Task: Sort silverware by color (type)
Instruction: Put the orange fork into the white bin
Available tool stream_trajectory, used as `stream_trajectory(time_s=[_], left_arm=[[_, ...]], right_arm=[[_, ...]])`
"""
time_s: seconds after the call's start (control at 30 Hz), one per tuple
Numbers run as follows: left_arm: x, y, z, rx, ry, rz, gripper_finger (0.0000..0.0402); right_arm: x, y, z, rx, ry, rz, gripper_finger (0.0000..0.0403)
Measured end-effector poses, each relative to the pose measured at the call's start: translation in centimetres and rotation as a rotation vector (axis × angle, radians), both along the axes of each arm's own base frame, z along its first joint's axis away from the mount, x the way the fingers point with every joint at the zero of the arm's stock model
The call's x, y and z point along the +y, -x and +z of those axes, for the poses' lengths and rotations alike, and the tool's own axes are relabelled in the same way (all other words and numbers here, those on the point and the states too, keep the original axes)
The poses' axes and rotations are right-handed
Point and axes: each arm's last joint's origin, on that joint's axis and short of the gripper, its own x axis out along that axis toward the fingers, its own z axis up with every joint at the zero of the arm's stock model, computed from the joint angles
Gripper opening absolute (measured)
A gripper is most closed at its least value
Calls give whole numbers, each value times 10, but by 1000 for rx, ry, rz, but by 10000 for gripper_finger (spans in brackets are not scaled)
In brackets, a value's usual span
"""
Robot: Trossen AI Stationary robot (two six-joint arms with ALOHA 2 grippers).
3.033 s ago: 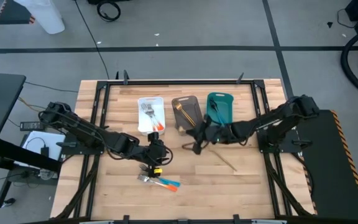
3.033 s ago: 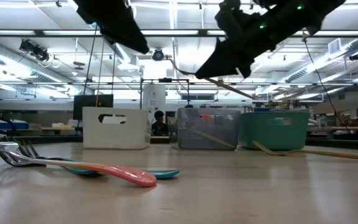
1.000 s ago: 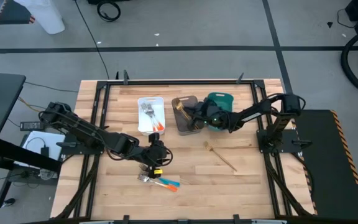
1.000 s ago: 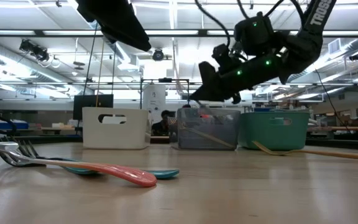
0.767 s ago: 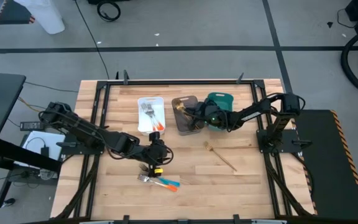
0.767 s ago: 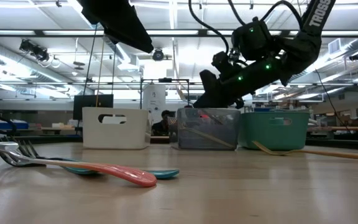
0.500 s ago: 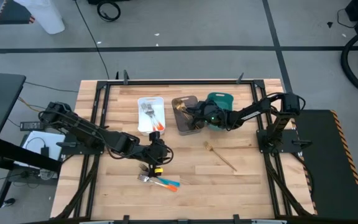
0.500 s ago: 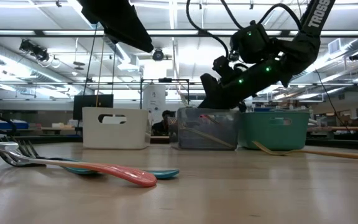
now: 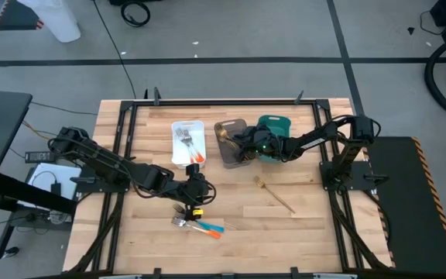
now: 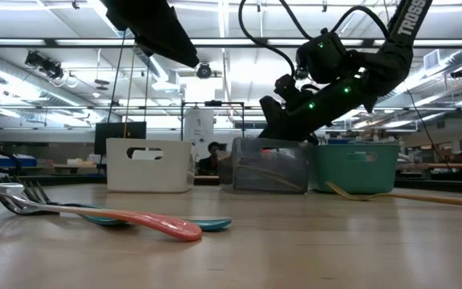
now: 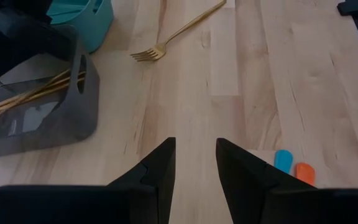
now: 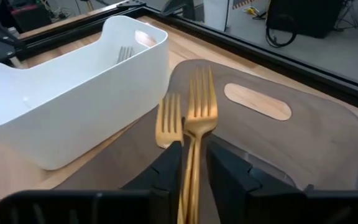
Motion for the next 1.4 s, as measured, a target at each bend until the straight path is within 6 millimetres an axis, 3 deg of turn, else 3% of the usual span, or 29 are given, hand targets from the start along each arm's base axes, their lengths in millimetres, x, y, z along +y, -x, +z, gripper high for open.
stream_trajectory(time_s=[0.37, 0.67, 0.93, 1.4], left_arm=[[0, 0, 0, 2, -8, -9, 123], [0, 1, -1, 9, -11, -10, 123], [0, 1, -1, 9, -11, -10, 123], [-1, 1, -1, 9, -8, -9, 123]], right_arm=[[5, -11, 17, -66, -20, 167, 104], [44, -14, 32, -106, -24, 385, 103], [85, -12, 23, -8, -40, 494, 103], [121, 3, 3, 207, -140, 476, 103]])
